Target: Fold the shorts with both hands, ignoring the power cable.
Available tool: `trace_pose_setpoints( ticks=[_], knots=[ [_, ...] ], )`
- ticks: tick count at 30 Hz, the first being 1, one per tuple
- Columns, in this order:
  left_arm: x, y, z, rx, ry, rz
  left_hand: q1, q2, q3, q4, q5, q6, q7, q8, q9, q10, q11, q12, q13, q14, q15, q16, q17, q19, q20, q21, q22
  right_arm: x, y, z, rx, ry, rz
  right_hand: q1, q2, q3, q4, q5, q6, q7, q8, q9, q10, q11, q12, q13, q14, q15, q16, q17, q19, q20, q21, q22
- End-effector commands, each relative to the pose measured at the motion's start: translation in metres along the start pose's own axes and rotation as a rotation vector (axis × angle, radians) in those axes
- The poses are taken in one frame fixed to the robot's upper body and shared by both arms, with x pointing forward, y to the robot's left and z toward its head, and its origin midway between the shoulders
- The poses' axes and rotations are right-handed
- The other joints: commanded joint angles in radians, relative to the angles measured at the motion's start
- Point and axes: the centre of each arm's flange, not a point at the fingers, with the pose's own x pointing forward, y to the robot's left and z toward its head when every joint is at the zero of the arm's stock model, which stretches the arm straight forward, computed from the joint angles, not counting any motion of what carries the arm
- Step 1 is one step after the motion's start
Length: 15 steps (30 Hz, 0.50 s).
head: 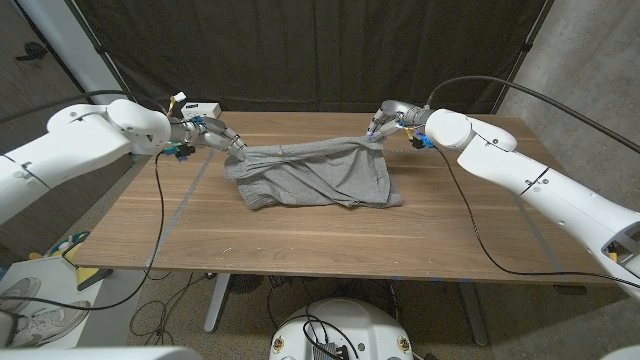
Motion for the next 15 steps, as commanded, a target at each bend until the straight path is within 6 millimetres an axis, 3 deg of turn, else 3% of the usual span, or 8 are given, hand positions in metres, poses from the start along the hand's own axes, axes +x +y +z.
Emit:
trace_pose_setpoints(
  ticks=[1,15],
  knots=[
    [0.013,0.009,-0.010,-0.022,0.054,0.036,0.004,0.003,0.037,0.024,0.003,-0.011,0.017,-0.005,0.000,0.003,-0.005,0.122,0.436,-0.001,-0.164,-0.004,0.002,-0.003,0.003,0.009,0.000,0.022,-0.003,-0.001,-0.016,0.002,-0.031,0.003,0.013,0.013,0.002,0.002,-0.005,0.001,-0.007,0.000,0.043,0.049,0.049,0.164,-0.004,-0.045,-0.002,0.007,-0.004,0.000,0.008,0.002],
    [0.026,0.008,-0.011,-0.034,0.065,0.113,0.003,0.000,0.043,0.025,-0.003,-0.015,0.026,-0.022,-0.011,-0.002,-0.002,0.112,0.408,0.000,-0.164,-0.015,0.003,-0.008,0.004,0.026,-0.002,0.044,0.001,-0.006,-0.052,0.016,-0.054,-0.009,0.029,0.035,0.011,-0.003,-0.022,-0.013,-0.025,-0.009,0.022,0.042,0.026,0.146,-0.017,-0.055,-0.016,0.016,-0.013,-0.007,0.022,0.002]
  ],
)
